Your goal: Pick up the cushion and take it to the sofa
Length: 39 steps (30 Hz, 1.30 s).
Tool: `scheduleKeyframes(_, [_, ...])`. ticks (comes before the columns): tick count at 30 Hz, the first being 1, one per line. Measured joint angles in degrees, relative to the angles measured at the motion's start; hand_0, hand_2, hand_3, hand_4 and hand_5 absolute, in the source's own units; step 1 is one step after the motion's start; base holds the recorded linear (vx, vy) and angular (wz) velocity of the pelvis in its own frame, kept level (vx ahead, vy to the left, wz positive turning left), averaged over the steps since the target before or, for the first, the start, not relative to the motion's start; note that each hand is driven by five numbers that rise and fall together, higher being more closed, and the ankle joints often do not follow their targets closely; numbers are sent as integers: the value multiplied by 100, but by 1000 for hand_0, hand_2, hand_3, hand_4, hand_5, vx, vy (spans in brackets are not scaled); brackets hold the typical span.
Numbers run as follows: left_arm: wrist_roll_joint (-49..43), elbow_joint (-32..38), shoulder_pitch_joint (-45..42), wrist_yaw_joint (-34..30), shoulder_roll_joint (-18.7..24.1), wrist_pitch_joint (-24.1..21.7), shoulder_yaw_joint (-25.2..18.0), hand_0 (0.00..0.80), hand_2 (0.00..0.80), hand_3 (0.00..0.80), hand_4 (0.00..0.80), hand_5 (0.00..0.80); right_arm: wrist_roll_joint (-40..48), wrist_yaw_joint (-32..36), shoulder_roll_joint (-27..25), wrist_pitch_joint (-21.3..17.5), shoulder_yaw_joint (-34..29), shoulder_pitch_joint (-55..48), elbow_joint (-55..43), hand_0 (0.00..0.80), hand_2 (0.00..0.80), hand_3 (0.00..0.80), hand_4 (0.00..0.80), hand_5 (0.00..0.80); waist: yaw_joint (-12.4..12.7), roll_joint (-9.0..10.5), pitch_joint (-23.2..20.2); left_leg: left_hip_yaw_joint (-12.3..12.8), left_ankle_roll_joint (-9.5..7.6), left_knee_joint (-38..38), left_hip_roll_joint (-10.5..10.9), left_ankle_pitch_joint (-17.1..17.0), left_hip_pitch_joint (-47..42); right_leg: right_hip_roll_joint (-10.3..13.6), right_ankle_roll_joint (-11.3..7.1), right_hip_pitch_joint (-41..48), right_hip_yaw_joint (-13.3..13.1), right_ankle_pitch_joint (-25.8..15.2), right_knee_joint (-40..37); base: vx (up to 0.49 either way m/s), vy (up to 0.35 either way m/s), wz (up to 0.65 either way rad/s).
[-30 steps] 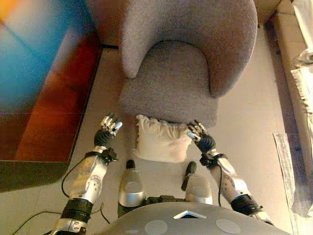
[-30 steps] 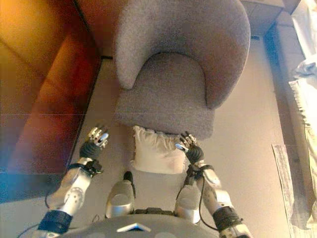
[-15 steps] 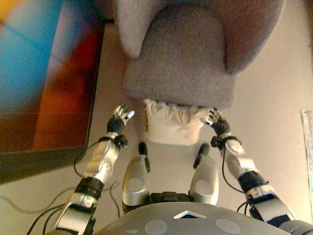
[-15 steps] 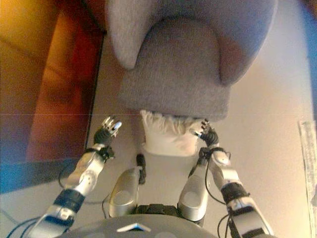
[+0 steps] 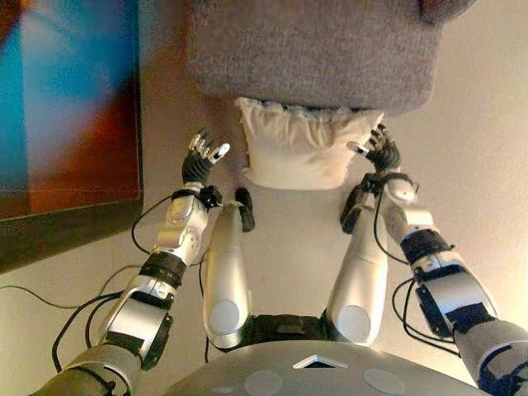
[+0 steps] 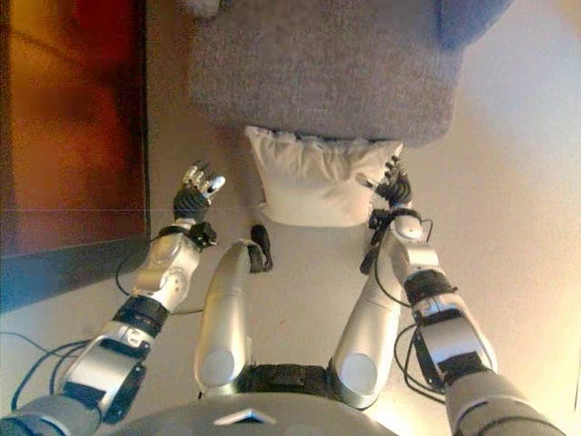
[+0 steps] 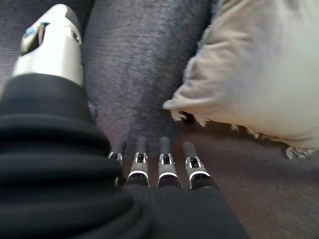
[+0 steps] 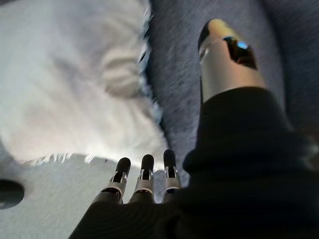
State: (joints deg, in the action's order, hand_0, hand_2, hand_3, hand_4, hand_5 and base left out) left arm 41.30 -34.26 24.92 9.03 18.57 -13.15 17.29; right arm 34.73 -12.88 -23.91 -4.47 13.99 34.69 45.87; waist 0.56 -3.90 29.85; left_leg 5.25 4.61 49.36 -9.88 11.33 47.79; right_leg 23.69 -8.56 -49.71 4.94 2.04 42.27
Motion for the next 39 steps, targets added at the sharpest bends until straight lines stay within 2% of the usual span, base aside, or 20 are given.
scheduleKeyframes(7, [117, -397, 735, -157, 94, -2, -12, 0, 0, 0, 0, 0, 140, 156, -321, 130, 12, 597, 324, 0, 0, 0, 0, 0, -19, -22, 15, -178, -74, 1165, -167, 377, 1170, -119, 12, -1150, -296, 157, 928, -19, -4, -10])
scheduleKeyframes(12, [122, -800, 1296, -248, 413, 157, 11, 0, 0, 0, 0, 0, 268, 239, -455, 278, 16, 1103, 760, 0, 0, 0, 0, 0, -153, -21, 21, -246, -90, 1635, -235, 505, 1802, -207, 13, -1772, -464, 184, 1268, 8, 22, -9])
scheduleKeyframes(18, [339, -995, 1922, -516, 752, 325, 126, 0, 0, 0, 0, 0, 550, 288, -595, 356, 16, 1421, 1161, 0, 0, 0, 0, 0, -265, -19, 22, -243, -140, 1831, -295, 586, 2112, -278, -20, -2071, -554, 203, 1382, 11, 11, -5])
scheduleKeyframes(25, [723, -1230, 2586, -623, 927, 558, 285, 0, 0, 0, 0, 0, 685, 1134, -778, 358, 175, 1894, 1171, 0, 0, 0, 0, 0, -314, -19, 22, -239, -146, 2113, -383, 722, 2482, -351, -2, -2505, -675, 267, 1659, 9, -8, -6])
scheduleKeyframes(30, [938, -1541, 2833, -799, 1028, 714, 396, 0, 0, 0, 0, 0, 822, 1517, -842, 364, 277, 2203, 1330, 0, 0, 0, 0, 0, -299, -15, 24, -317, -96, 2267, -390, 762, 2643, -342, 44, -2713, -703, 420, 1963, 19, -27, 4])
scheduleKeyframes(35, [1145, -1699, 3023, -1084, 1115, 926, 434, 0, 0, 0, 0, 0, 879, 1868, -868, 365, 433, 2538, 1537, 0, 0, 0, 0, 0, -327, -12, 25, -371, -91, 2346, -389, 764, 2869, -355, 54, -2911, -703, 433, 2032, 0, 0, 0])
scheduleKeyframes(39, [1187, -1930, 3322, -1177, 1173, 1100, 625, 0, 0, 0, 0, 0, 879, 2110, -871, 415, 579, 2695, 1592, 0, 0, 0, 0, 0, -318, -10, 25, -374, -91, 2358, -379, 764, 2976, -348, 48, -3002, -702, 438, 2048, 0, 0, 0])
